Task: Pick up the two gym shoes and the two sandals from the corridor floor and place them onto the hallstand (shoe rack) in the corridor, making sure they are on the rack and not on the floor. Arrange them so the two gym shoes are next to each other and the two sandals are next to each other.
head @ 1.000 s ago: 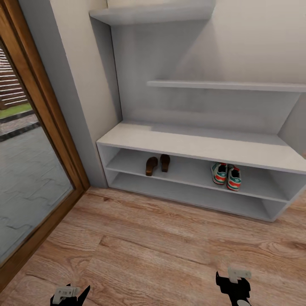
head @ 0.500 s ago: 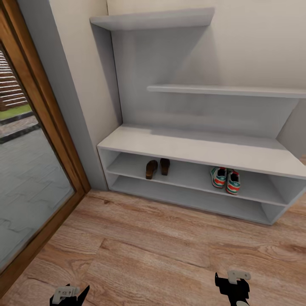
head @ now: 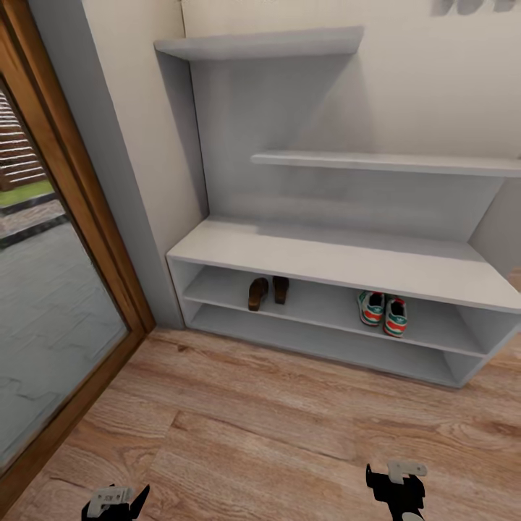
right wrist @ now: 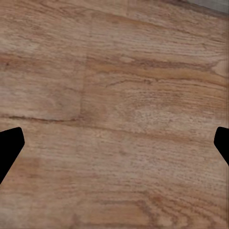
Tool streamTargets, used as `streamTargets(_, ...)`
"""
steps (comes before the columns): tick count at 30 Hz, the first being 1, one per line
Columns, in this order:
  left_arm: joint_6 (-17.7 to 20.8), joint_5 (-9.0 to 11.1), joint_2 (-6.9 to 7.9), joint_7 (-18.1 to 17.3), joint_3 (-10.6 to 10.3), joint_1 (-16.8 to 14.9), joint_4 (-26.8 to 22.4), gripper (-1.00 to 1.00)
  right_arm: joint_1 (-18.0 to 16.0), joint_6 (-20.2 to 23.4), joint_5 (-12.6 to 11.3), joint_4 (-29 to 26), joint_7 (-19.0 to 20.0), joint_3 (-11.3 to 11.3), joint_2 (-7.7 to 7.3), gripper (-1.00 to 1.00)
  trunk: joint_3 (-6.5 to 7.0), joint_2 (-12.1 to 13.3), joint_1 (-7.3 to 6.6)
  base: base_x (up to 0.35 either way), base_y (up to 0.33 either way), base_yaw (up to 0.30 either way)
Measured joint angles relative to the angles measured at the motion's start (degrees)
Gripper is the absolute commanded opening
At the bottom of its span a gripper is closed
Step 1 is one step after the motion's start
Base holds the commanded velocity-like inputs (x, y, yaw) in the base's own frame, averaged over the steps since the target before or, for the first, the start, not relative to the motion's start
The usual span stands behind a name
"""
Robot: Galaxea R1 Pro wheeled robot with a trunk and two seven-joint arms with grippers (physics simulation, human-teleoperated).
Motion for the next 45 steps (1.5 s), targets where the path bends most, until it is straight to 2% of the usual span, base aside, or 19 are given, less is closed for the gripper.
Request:
streamTargets(14,0.0,0.0,0.07,0.2,0.0,0.0,0.0,1.00,0.0,0.1,-0.2,0.0,-0.1,-0.1,-0.03,1.00,2.58,5.6,-3.08,0.000,0.000,-0.024)
streamTargets(30,0.0,0.1,0.24,0.3,0.2,0.0,0.0,1.00,0.1,0.1,-0.2,0.0,-0.2,-0.1,-0.06,1.00,6.19,12.0,-6.59,0.000,0.000,-0.238)
streamTargets(32,0.0,0.1,0.26,0.3,0.5,0.0,0.0,1.00,0.1,0.1,-0.3,-0.1,-0.3,-0.2,-0.06,1.00,6.63,12.8,-7.03,0.000,0.000,-0.274)
streamTargets(34,0.0,0.1,0.30,0.3,1.9,0.0,0.0,1.00,0.2,0.1,-0.3,-0.1,-0.3,-0.2,-0.06,1.00,7.07,13.6,-7.47,0.000,0.000,-0.275)
streamTargets(38,0.0,0.0,0.35,0.3,3.2,0.0,0.0,1.00,0.2,0.1,-0.3,-0.1,-0.4,-0.2,-0.06,1.00,7.95,15.2,-8.35,0.000,0.000,-0.275)
streamTargets(45,0.0,0.0,0.50,0.3,4.5,0.0,0.0,1.00,0.3,0.1,-0.2,0.0,-0.4,-0.2,-0.08,1.00,9.49,18.1,-9.89,0.000,0.000,-0.276)
